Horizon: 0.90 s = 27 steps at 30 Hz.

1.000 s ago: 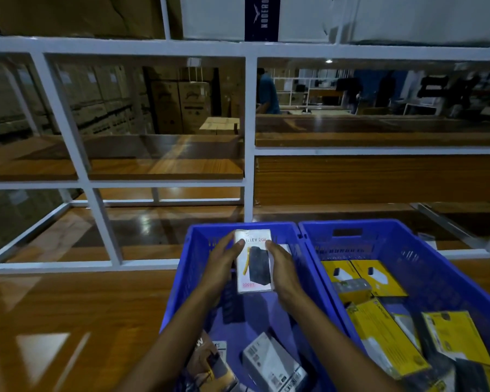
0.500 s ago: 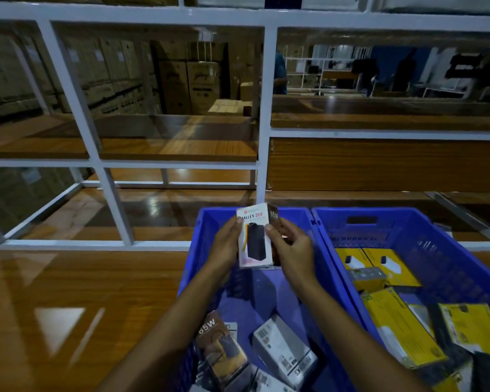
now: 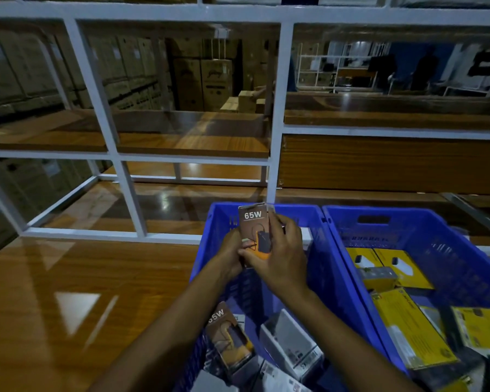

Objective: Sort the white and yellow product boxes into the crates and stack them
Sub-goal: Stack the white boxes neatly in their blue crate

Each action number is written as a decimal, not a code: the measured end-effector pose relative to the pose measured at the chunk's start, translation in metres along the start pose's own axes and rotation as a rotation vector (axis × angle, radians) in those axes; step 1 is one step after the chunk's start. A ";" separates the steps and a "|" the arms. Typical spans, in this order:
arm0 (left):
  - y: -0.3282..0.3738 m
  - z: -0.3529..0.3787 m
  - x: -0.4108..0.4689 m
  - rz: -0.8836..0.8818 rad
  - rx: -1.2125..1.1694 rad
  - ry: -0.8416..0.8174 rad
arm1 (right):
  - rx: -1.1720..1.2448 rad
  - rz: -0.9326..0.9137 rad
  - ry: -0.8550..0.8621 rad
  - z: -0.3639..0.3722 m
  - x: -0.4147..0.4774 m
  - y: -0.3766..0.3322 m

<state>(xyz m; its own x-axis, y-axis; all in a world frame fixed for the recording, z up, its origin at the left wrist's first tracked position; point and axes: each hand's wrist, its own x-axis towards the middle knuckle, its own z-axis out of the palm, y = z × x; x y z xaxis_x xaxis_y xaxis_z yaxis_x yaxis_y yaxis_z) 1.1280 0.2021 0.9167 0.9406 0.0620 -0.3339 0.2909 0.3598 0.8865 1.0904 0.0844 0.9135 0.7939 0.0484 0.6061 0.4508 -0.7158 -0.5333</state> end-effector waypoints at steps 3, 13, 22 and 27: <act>0.005 -0.001 -0.001 0.095 0.008 -0.016 | 0.164 0.119 -0.084 0.001 0.004 0.004; 0.009 -0.008 -0.004 0.223 0.127 -0.016 | 0.918 0.736 -0.203 -0.011 0.023 0.022; 0.003 -0.012 -0.004 0.015 0.211 0.009 | 0.988 1.058 -0.465 -0.014 0.021 0.030; 0.010 -0.019 -0.001 0.011 0.280 0.110 | 0.764 0.879 -0.566 -0.013 0.020 0.033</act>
<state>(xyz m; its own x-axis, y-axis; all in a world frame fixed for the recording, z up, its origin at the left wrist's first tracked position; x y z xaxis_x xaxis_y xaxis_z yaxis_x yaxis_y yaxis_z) 1.1269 0.2235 0.9199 0.9237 0.1706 -0.3431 0.3324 0.0890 0.9389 1.1157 0.0527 0.9161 0.9178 0.1885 -0.3495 -0.3382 -0.0902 -0.9367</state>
